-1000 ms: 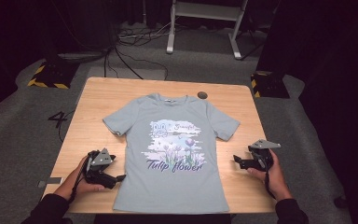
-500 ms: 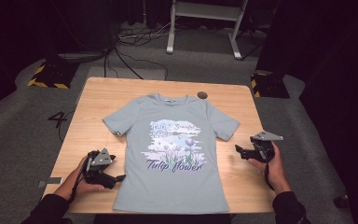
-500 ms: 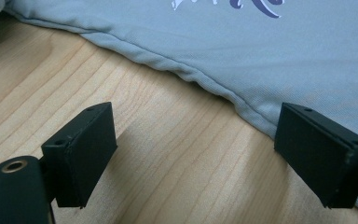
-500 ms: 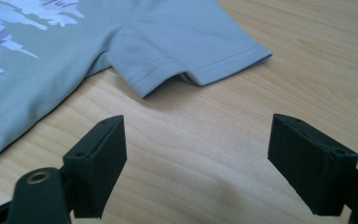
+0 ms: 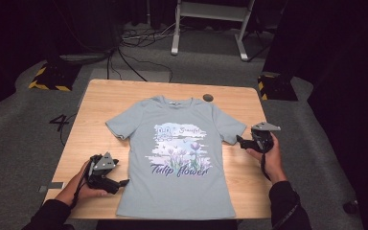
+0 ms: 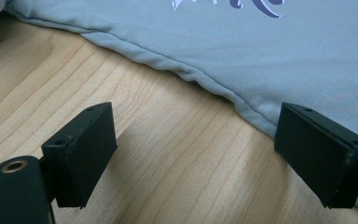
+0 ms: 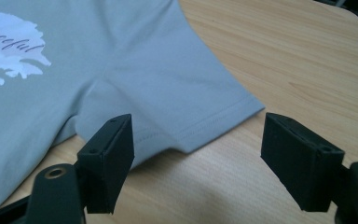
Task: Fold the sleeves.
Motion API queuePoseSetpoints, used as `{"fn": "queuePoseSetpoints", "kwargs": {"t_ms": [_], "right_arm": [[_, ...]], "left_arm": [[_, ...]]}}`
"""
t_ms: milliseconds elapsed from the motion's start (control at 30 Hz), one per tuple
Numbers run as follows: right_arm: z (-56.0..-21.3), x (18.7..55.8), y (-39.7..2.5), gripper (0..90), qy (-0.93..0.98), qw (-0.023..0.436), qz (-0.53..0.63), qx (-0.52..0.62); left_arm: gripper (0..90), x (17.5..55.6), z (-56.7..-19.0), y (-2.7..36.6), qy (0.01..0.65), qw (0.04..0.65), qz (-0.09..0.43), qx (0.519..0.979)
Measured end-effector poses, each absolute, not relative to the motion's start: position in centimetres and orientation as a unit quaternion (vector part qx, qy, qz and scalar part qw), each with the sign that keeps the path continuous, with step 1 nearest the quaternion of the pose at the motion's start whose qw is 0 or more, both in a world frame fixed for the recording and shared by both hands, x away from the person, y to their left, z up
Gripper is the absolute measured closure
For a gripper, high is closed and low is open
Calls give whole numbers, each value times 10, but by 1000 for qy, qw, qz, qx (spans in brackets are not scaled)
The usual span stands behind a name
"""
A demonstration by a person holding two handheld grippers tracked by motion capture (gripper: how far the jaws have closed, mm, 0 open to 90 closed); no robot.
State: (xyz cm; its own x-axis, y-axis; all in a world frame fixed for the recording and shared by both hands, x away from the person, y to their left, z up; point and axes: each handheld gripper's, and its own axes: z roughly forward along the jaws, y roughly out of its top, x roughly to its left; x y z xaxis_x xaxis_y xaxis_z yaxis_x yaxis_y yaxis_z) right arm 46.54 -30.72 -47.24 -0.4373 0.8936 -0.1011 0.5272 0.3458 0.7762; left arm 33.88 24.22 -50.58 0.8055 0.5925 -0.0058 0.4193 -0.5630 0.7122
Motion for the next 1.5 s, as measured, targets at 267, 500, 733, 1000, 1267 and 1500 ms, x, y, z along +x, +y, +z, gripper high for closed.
{"fn": "queuePoseSetpoints", "kwargs": {"t_ms": [267,500,733,1000,1267,1500], "right_arm": [[-473,483,-302,257,765,272,342,473],[-477,492,-295,282,765,281,326,479],[-479,499,-293,276,760,284,320,489],[-480,508,-292,268,754,283,318,500],[-482,515,-287,277,760,290,301,497],[-485,520,-282,284,761,288,294,501]], "left_arm": [[126,339,-506,242,289,368,118,876],[126,338,-506,243,289,367,118,876],[126,338,-506,243,290,367,117,876],[126,338,-506,243,289,368,117,876],[128,338,-506,243,289,367,118,877],[128,338,-506,243,289,366,118,877]]}}
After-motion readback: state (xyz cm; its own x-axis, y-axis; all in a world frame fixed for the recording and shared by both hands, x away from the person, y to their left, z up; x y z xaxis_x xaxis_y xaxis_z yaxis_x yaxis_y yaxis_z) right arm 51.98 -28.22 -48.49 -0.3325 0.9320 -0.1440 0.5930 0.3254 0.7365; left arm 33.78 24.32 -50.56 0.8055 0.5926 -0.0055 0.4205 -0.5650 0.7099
